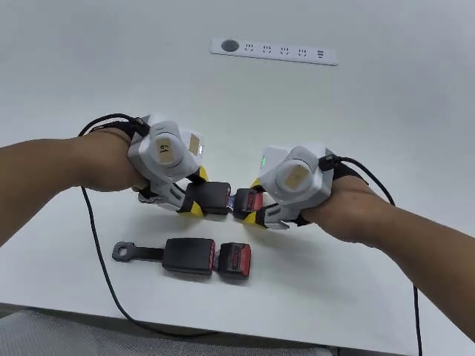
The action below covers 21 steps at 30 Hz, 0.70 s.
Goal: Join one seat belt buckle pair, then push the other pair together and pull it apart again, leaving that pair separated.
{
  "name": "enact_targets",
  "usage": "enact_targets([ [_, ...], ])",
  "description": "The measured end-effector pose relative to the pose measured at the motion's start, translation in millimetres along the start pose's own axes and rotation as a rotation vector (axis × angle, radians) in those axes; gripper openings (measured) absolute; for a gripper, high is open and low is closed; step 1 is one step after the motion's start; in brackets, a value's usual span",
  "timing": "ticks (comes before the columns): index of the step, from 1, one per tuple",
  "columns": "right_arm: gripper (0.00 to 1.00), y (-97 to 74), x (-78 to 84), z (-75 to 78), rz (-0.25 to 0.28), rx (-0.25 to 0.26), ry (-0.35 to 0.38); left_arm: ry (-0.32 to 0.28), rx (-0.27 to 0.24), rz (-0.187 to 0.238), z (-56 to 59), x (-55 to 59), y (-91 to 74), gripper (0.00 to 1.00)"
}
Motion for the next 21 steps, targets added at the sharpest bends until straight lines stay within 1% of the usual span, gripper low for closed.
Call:
enact_targets([
  [5, 0.30, 0.9, 0.5, 1.9, 0.000, 0.001, 0.000, 0.003, 0.004, -0.001, -0.6, -0.9, 0.0, 0.32],
  [9, 0.30, -0.7, 0.7, -0.6, 0.000, 0.003, -0.003, 0.003, 0.006, -0.003, -0.5, -1.4, -0.1, 0.32],
  [14, 0.30, -1.5, 2.3, 0.8, -0.001, 0.005, -0.003, 0.002, 0.009, -0.009, -0.9, -1.3, 0.2, 0.32],
  [18, 0.30, -4.1, 8.4, 2.9, -0.001, 0.007, 0.004, -0.001, 0.005, -0.012, -0.9, -1.3, 0.5, 0.33],
  [19, 0.30, -5.2, 10.8, 2.3, -0.009, 0.007, 0.004, -0.006, 0.002, -0.011, -0.4, -1.3, 0.2, 0.33],
  [21, 0.31, -9.5, 16.0, 4.1, -0.003, 0.006, 0.005, -0.009, -0.001, -0.004, 0.6, -1.2, -0.1, 0.33],
])
Point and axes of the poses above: the centre of the closed fingertips' face, and the gripper's own axes: y roughly forward along the fingers, z roughly to its right, x roughly out of its underside, the point moved 9 cm from there along -y, roughly backward along the fingers, and after that the axes turned 5 degrees about x, right-handed, at the moved point
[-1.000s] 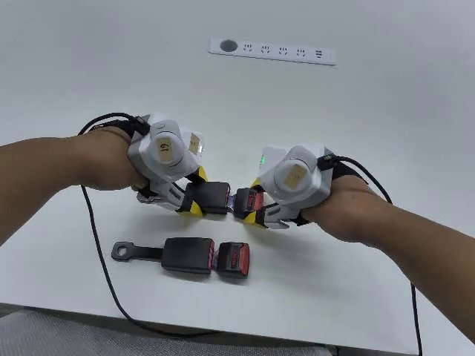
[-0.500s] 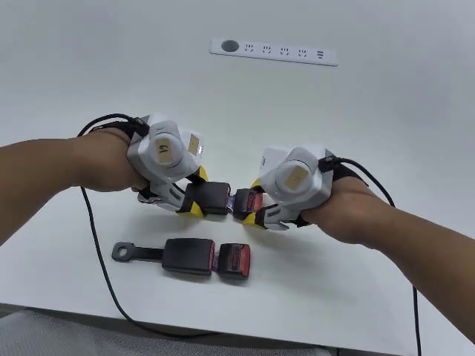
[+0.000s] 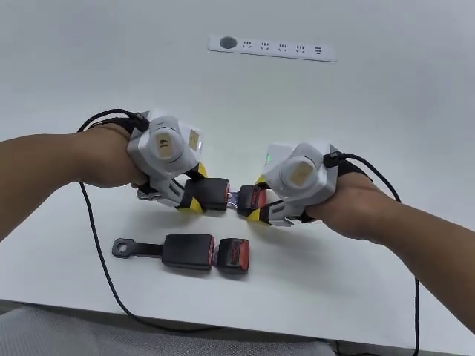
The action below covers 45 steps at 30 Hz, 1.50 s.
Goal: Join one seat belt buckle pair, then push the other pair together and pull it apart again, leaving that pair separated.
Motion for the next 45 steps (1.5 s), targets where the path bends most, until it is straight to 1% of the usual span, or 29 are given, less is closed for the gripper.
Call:
enact_targets([
  [1, 0.31, -0.7, 0.3, -0.6, 0.012, -0.007, 0.013, 0.004, 0.000, 0.003, 0.0, 0.0, 0.1, 0.33],
  [2, 0.31, -1.3, 1.0, -1.1, 0.007, -0.007, 0.015, 0.004, 0.001, 0.002, 0.0, -0.2, 0.1, 0.33],
  [3, 0.31, -1.5, 1.1, -1.0, 0.000, -0.002, -0.014, 0.006, 0.002, 0.001, 0.0, -0.6, 0.2, 0.33],
  [6, 0.31, -2.2, 3.3, 0.1, -0.008, 0.000, -0.019, 0.006, 0.007, -0.004, -0.6, -1.1, 0.1, 0.33],
  [8, 0.31, -7.5, 6.4, 0.5, -0.013, -0.001, -0.020, 0.006, 0.008, -0.005, -0.5, -1.3, -0.1, 0.33],
  [11, 0.31, -9.8, 13.6, 3.0, -0.023, 0.002, -0.018, 0.004, 0.010, -0.003, -1.3, -0.5, 0.2, 0.33],
  [14, 0.31, -15.8, 20.0, 4.1, -0.023, 0.006, -0.010, 0.003, 0.011, -0.005, -1.4, -0.6, 0.1, 0.33],
  [16, 0.31, -16.7, 26.1, 6.6, -0.024, 0.009, 0.001, 0.004, 0.012, -0.006, -1.4, -0.3, 0.0, 0.33],
  [18, 0.31, -24.7, 26.5, 5.3, -0.028, 0.013, 0.006, 0.006, 0.013, -0.008, -1.9, -0.2, 0.1, 0.33],
  [20, 0.32, -27.9, 29.3, 5.4, -0.034, 0.013, 0.008, 0.005, 0.014, -0.012, -1.8, -0.4, 0.0, 0.33],
  [22, 0.32, -27.4, 37.7, 8.6, -0.038, 0.014, 0.008, 0.007, 0.014, -0.015, -1.4, -0.7, -0.3, 0.33],
  [26, 0.32, -34.7, 47.1, 10.6, -0.042, 0.015, 0.016, 0.006, 0.013, -0.015, -1.2, -0.8, -0.7, 0.33],
  [29, 0.32, -38.2, 49.7, 11.5, -0.047, 0.011, 0.026, 0.005, 0.013, -0.017, -1.6, -0.5, -0.8, 0.33],
  [32, 0.33, -37.8, 51.6, 11.0, -0.051, 0.001, 0.039, 0.006, 0.013, -0.020, -1.8, -0.8, -0.8, 0.33],
  [35, 0.33, -38.8, 50.7, 10.6, -0.051, 0.000, 0.043, 0.015, 0.012, -0.023, -1.6, -1.5, -0.9, 0.34],
  [37, 0.33, -39.2, 50.1, 9.7, -0.053, 0.005, 0.045, 0.018, 0.011, -0.031, -0.4, -3.3, -1.3, 0.34],
  [39, 0.33, -38.0, 51.7, 10.3, -0.054, 0.009, 0.045, 0.040, 0.011, -0.043, -0.1, -5.4, -1.1, 0.34],
  [41, 0.35, -38.8, 50.6, 10.2, -0.056, 0.014, 0.045, 0.044, 0.011, -0.051, -4.3, -4.0, -2.0, 0.34],
  [44, 0.37, -41.6, 48.4, 9.3, -0.058, 0.025, 0.050, 0.036, 0.004, -0.054, -5.3, -4.6, -2.3, 0.36],
  [45, 0.39, -41.6, 48.7, 10.1, -0.061, 0.037, 0.054, 0.027, 0.006, -0.049, -5.5, -3.5, -2.5, 0.36],
])
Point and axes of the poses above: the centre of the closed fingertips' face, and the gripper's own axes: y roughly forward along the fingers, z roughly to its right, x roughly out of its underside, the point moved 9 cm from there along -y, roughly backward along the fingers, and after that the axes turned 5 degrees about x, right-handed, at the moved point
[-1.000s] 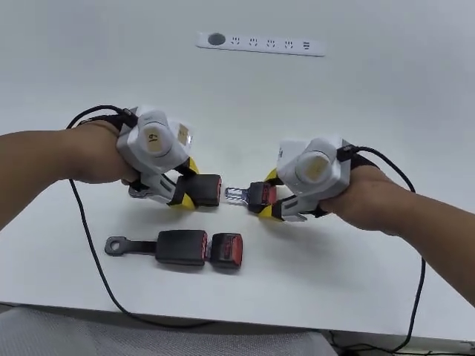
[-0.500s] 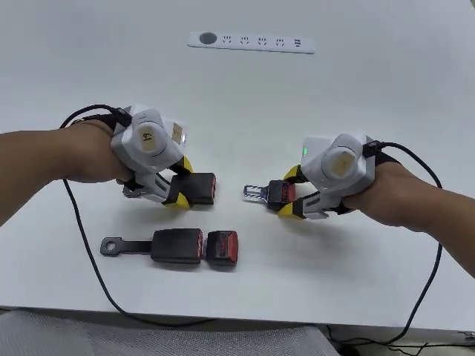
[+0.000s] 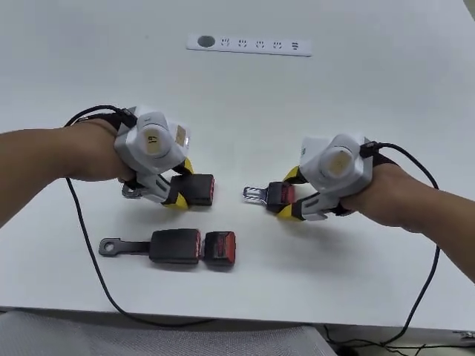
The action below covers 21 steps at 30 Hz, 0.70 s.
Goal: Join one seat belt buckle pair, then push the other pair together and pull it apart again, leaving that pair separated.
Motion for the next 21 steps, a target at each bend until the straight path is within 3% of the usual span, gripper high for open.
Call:
enact_targets([
  [8, 0.45, -2.5, -0.1, -3.9, 0.012, 0.022, 0.015, -0.032, -0.019, 0.024, 5.8, 4.8, -7.6, 0.43],
  [10, 0.47, -5.4, 0.5, -5.4, 0.017, 0.030, 0.026, -0.055, -0.041, 0.056, 3.9, 7.1, -12.3, 0.43],
  [15, 0.51, -16.0, -3.6, -10.8, 0.065, 0.058, 0.081, -0.105, -0.097, 0.123, 18.1, -1.6, -32.5, 0.48],
  [19, 0.54, -25.0, -5.5, -20.2, 0.094, 0.082, 0.114, -0.127, -0.154, 0.159, 31.1, 4.2, -40.3, 0.56],
  [21, 0.57, -27.2, -4.4, -24.8, 0.110, 0.108, 0.130, -0.178, -0.192, 0.197, 35.6, 8.5, -43.9, 0.60],
])
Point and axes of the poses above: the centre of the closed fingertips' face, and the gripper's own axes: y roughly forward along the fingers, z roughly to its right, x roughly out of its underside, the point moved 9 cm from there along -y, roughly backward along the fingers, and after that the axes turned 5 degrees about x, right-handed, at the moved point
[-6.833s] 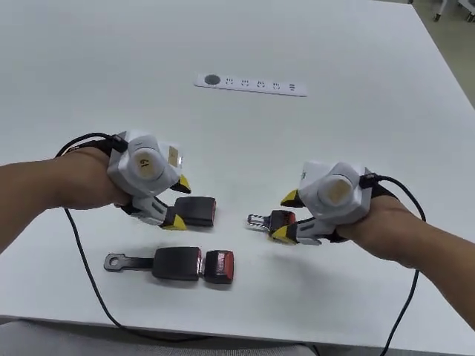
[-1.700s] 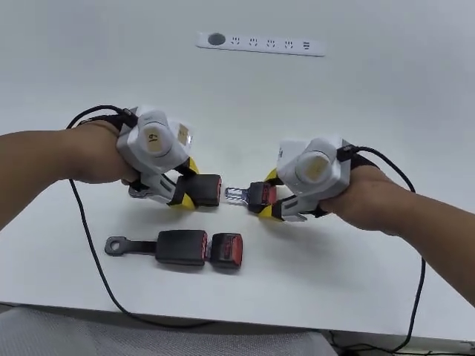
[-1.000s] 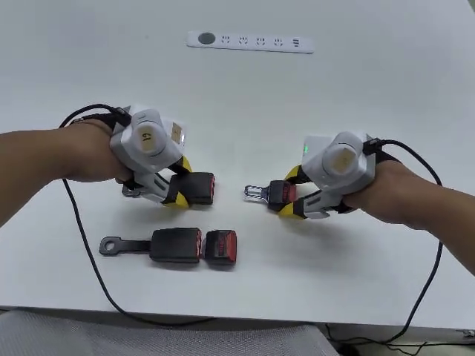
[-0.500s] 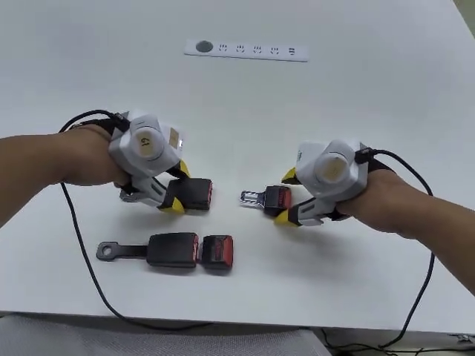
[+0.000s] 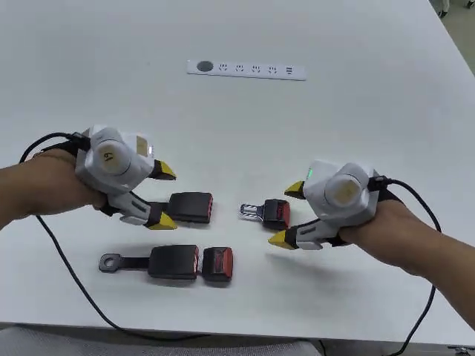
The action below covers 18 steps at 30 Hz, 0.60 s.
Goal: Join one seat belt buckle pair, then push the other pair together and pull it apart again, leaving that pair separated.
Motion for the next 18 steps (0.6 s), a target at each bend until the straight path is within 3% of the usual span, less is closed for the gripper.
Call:
enact_targets([
  [4, 0.66, -10.5, 3.6, -13.1, 0.008, 0.036, 0.032, -0.016, -0.022, 0.003, 14.8, 7.6, -9.2, 0.71],
  [8, 0.70, -22.5, 6.9, -25.2, 0.029, 0.062, 0.061, -0.069, -0.052, 0.016, 29.4, 23.2, -21.9, 0.77],
  [12, 0.72, -31.8, 12.6, -38.7, 0.035, 0.069, 0.103, -0.140, -0.091, 0.061, 44.4, 34.6, -31.7, 0.85],
  [18, 0.82, -43.1, 15.4, -50.0, 0.056, 0.112, 0.139, -0.206, -0.122, 0.069, 66.5, 53.1, -45.4, 0.92],
])
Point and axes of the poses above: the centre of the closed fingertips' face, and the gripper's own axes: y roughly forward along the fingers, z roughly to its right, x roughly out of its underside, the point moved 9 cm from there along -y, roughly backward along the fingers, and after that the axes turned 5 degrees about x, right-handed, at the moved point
